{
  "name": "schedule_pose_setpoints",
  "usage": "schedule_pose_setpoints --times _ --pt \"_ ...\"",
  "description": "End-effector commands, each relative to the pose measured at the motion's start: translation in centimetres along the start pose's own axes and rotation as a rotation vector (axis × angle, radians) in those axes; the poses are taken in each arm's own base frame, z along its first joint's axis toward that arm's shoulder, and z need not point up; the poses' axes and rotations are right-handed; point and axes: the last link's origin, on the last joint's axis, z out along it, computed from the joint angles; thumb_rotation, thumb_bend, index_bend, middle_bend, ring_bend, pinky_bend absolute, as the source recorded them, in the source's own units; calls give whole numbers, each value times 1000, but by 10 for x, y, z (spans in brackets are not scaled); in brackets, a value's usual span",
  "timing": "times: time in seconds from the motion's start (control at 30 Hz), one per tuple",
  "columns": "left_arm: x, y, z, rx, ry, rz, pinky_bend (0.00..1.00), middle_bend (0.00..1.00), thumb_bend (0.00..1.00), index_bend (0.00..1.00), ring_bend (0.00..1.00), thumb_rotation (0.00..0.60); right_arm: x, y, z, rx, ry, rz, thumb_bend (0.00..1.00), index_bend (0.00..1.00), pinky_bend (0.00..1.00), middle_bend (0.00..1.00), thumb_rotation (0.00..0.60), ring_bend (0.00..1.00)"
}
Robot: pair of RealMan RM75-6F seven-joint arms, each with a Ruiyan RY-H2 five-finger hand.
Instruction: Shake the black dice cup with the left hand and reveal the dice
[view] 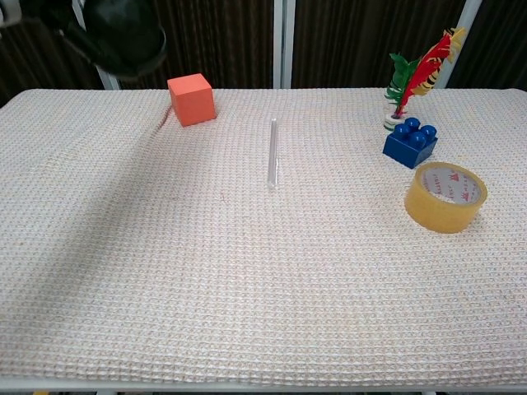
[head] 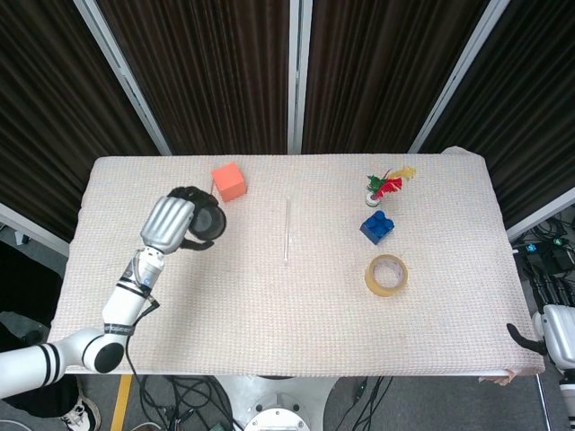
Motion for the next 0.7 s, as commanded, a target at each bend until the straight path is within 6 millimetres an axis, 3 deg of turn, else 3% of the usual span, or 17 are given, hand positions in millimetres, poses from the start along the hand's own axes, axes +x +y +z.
schedule_pose_setpoints --times 0.03,0.13,0.33,0.4,0.47,0.57,0.7 --pt "-37 -21 4 42 -209 7 239 536 242 446 239 600 -1 1 0 -3 -2 1 160 0 0 0 600 0" --pt "-34 -10 6 20 -236 -12 239 537 242 445 239 600 -3 2 1 -5 -13 0 159 0 0 0 600 0" --pt "-58 65 -12 -212 -394 -64 239 537 242 445 239 600 -6 3 3 -16 -20 -6 160 0 0 0 600 0" --pt "-66 84 -16 -278 -396 -48 239 537 242 444 239 600 -6 4 3 -19 -21 -7 160 0 0 0 600 0" --pt "-69 90 -14 -299 -372 -33 239 537 242 445 239 600 -6 4 3 -19 -20 -7 160 0 0 0 600 0" --pt "-64 75 1 -264 -259 61 239 537 241 444 240 600 -5 5 3 -21 -17 -4 159 0 0 0 600 0" --pt "-40 8 26 -41 -124 137 240 539 241 441 251 600 -4 7 3 -27 -16 1 160 0 0 0 600 0"
